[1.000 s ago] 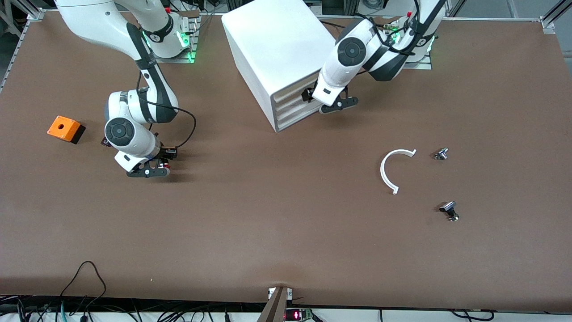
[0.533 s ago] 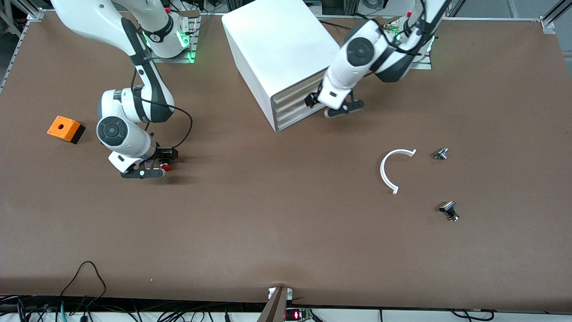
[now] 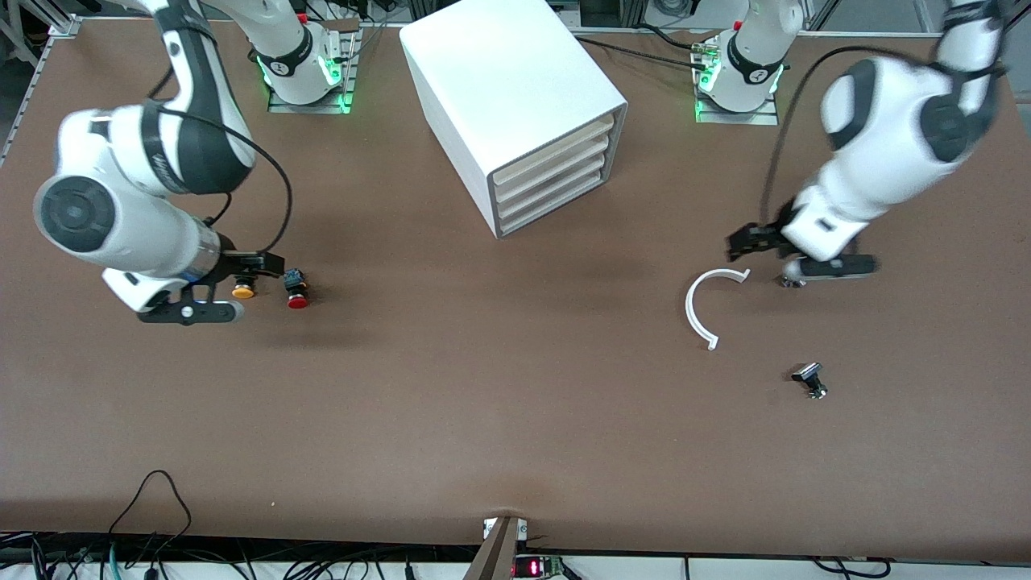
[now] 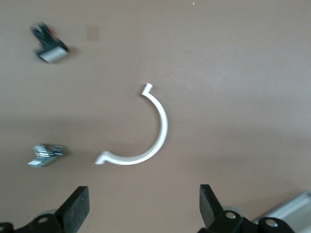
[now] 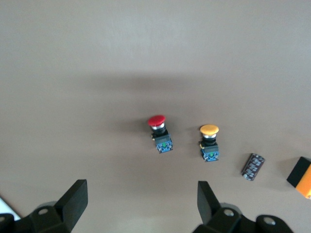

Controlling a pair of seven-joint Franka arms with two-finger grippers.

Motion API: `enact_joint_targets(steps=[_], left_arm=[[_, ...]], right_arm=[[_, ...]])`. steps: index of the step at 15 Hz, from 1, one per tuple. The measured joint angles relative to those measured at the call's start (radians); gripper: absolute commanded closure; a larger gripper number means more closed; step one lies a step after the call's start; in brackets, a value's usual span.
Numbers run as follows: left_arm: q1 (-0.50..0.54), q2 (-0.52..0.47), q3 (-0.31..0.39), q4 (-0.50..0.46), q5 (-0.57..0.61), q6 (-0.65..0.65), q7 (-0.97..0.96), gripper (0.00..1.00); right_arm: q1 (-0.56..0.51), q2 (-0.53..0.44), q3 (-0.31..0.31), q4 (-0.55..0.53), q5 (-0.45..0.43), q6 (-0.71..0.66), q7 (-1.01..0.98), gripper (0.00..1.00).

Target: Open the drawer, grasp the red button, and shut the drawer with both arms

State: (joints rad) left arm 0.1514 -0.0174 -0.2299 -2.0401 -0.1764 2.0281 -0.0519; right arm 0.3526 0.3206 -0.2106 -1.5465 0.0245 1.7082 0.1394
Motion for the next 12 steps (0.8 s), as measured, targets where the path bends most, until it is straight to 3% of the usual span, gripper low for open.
enact_joint_targets(steps=[2, 5, 8, 12], left_arm=[[0.002, -0.045, 0.067, 0.099, 0.024, -0.172, 0.102, 0.00], [-0.002, -0.087, 0.079, 0.207, 0.128, -0.316, 0.118, 0.00], [-0.010, -0.097, 0.071, 0.240, 0.140, -0.372, 0.118, 0.00], [-0.014, -0.088, 0.056, 0.252, 0.140, -0.376, 0.113, 0.00]], right_arm=[[-0.032, 0.001, 0.006, 0.065, 0.004, -0.019, 0.000, 0.00], [-0.123, 0.001, 0.075, 0.143, 0.005, -0.092, 0.013, 0.00], [-0.177, -0.012, 0.104, 0.205, 0.005, -0.137, 0.019, 0.00], [-0.241, -0.074, 0.105, 0.211, 0.005, -0.150, 0.008, 0.00]])
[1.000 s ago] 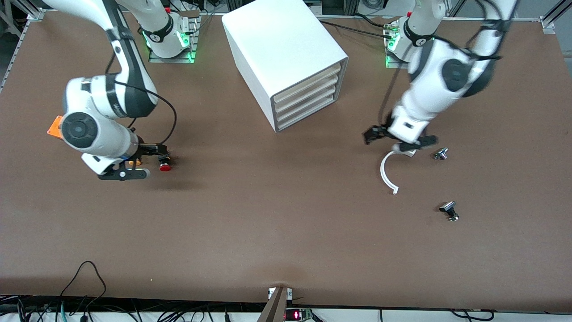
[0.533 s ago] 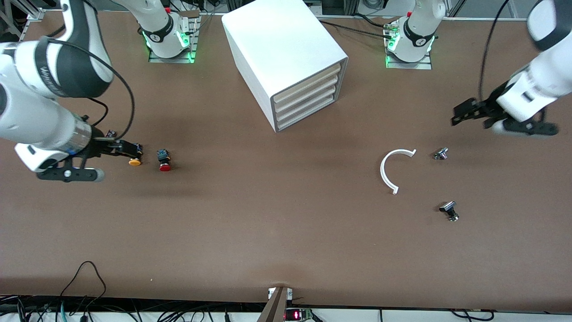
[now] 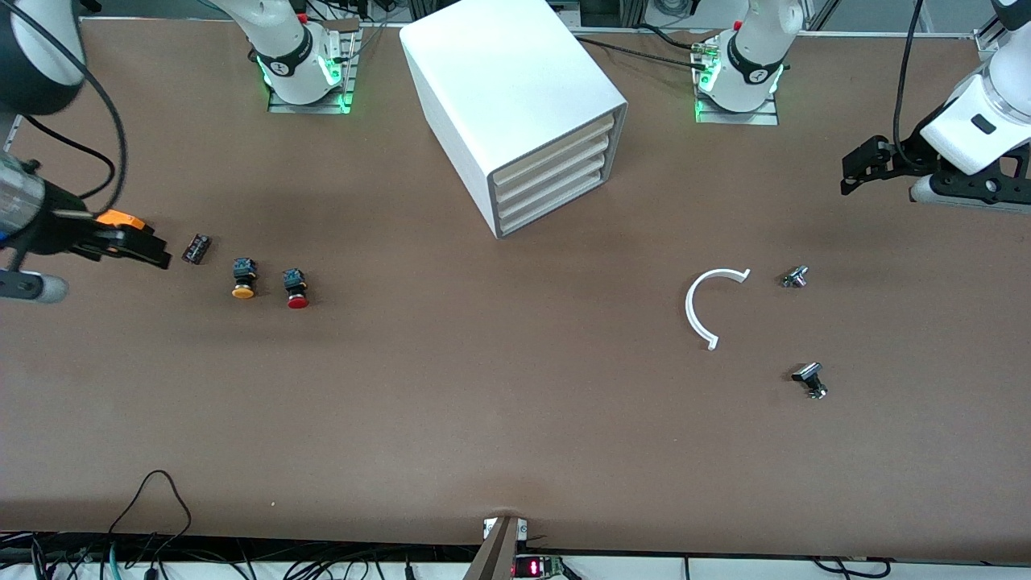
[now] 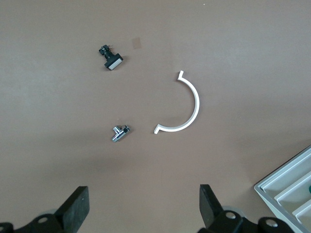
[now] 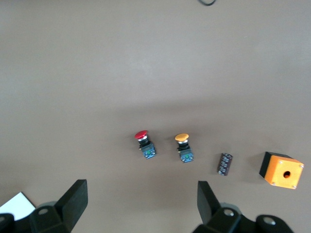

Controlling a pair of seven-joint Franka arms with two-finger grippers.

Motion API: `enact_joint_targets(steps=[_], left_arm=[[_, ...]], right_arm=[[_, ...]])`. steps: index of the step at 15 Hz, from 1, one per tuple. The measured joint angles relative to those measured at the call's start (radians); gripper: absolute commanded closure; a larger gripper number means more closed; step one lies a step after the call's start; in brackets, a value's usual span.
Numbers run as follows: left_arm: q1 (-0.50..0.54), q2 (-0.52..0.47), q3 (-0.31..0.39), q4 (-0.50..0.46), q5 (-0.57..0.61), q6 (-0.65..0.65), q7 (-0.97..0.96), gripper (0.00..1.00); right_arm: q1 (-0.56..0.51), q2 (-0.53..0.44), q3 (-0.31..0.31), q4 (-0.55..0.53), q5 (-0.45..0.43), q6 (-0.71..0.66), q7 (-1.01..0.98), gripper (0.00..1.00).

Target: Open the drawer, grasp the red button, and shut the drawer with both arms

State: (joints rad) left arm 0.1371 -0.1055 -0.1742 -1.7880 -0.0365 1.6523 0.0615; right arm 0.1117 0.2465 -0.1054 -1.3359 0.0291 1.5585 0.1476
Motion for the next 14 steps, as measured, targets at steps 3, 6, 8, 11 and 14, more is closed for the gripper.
enact_joint_targets(steps=[3, 6, 8, 11, 14], left_arm=[[-0.001, 0.000, -0.004, 0.006, 0.000, -0.015, -0.001, 0.00], [-0.001, 0.001, -0.004, 0.006, 0.000, -0.022, -0.001, 0.00], [-0.002, 0.002, -0.005, 0.006, 0.000, -0.024, -0.001, 0.00], [-0.003, 0.002, -0.005, 0.007, 0.000, -0.036, -0.001, 0.00], [-0.003, 0.003, -0.005, 0.007, 0.000, -0.039, -0.001, 0.00]], right_arm=[[-0.031, -0.021, -0.038, -0.014, -0.001, -0.009, -0.020, 0.00], [-0.041, -0.023, -0.058, -0.026, -0.001, -0.012, -0.086, 0.00], [-0.041, -0.023, -0.058, -0.032, -0.001, -0.012, -0.127, 0.00], [-0.039, -0.013, -0.056, -0.048, -0.001, -0.013, -0.149, 0.00], [-0.036, 0.012, -0.054, -0.051, -0.001, 0.001, -0.168, 0.00]])
